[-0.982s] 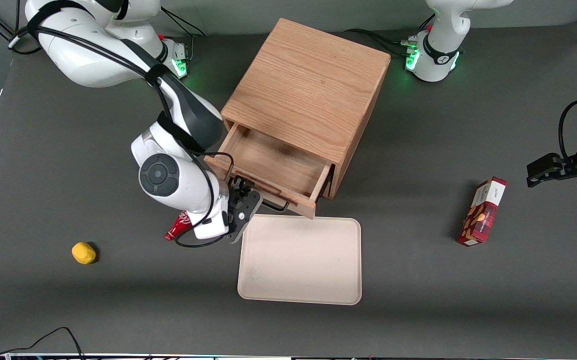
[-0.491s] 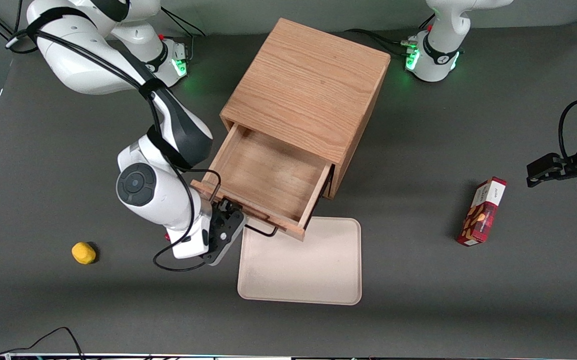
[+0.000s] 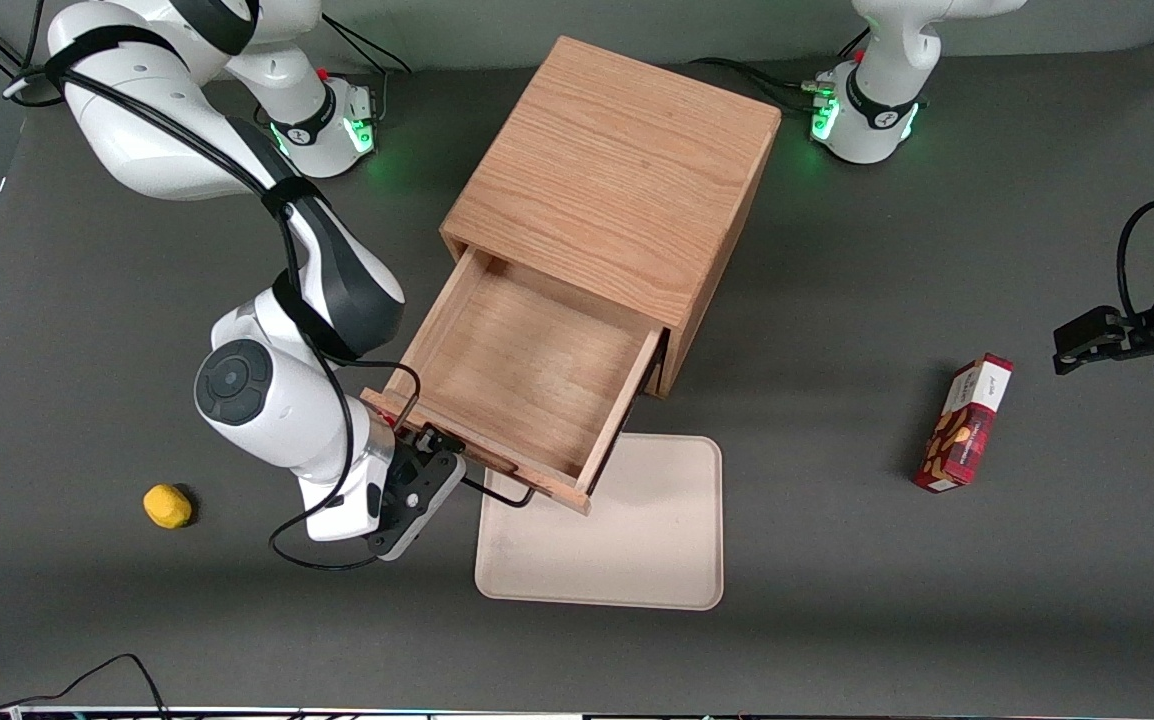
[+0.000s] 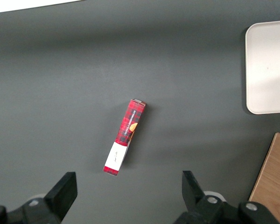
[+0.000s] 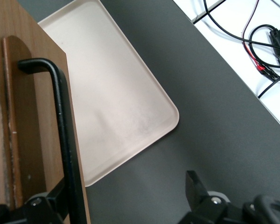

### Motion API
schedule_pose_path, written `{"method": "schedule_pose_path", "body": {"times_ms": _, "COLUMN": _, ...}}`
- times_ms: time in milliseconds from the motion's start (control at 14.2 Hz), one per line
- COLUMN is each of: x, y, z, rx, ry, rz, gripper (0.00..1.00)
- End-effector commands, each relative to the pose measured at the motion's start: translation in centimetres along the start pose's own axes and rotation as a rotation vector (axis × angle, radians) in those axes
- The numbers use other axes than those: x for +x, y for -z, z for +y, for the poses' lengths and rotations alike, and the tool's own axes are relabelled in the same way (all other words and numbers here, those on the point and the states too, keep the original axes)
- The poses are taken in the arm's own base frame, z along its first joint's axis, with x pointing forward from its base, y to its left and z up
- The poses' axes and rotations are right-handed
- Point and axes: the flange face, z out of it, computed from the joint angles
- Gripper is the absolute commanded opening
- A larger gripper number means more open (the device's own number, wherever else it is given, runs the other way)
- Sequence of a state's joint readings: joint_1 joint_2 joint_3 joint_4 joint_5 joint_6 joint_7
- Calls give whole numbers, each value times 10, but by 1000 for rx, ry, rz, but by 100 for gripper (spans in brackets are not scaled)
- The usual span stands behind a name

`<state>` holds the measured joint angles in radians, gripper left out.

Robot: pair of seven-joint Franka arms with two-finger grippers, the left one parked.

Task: Open upper drawer

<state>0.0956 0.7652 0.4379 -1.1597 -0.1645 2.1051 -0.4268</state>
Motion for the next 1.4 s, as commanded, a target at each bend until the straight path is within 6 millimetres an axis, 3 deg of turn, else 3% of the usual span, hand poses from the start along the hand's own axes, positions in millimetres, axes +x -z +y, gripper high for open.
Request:
{"method": "schedule_pose_path", "body": {"times_ms": 0, "x": 7, "y": 13, "z": 7, "rx": 48, "ry": -124, "rz": 90, "gripper": 100}}
{"method": "schedule_pose_path", "body": {"times_ms": 281, "x": 4, "y": 35, "z": -1, "rx": 138, "ry": -161, "rz": 63, "gripper": 100}}
{"method": "schedule_pose_path", "body": {"times_ms": 491, "x": -5, "y": 46, "z": 9, "rx": 208, "ry": -216, "rz": 71, "gripper": 100}}
{"method": "schedule_pose_path", "body": {"times_ms": 632, "x": -9, "y": 65, "z": 13, "rx": 231, "ry": -261, "rz": 78, "gripper": 100}}
{"method": "schedule_pose_path", "body": {"times_ms": 702, "x": -14, "y": 79, "z": 19, "rx": 236, "ry": -312, "rz": 75, "gripper": 100}}
{"method": "schedule_pose_path", "body": {"times_ms": 842, "x": -21, "y": 110, "z": 5, "rx": 206, "ry": -353, "rz": 28, "gripper": 100}}
{"method": "schedule_pose_path", "body": {"times_ms": 982, "x": -29, "y": 144, "z": -1, "rx": 167, "ry": -507, "rz": 21, "gripper": 100}}
{"method": "schedule_pose_path", "body": {"times_ms": 1123, "x": -50, "y": 181, "z": 6, "rx": 50, "ry": -645, "rz": 7, "gripper": 100}}
{"method": "schedule_pose_path", "body": {"times_ms": 1333, "x": -71, "y": 219, "z": -9, "rx": -136, "ry": -848, "rz": -76, "gripper": 100}}
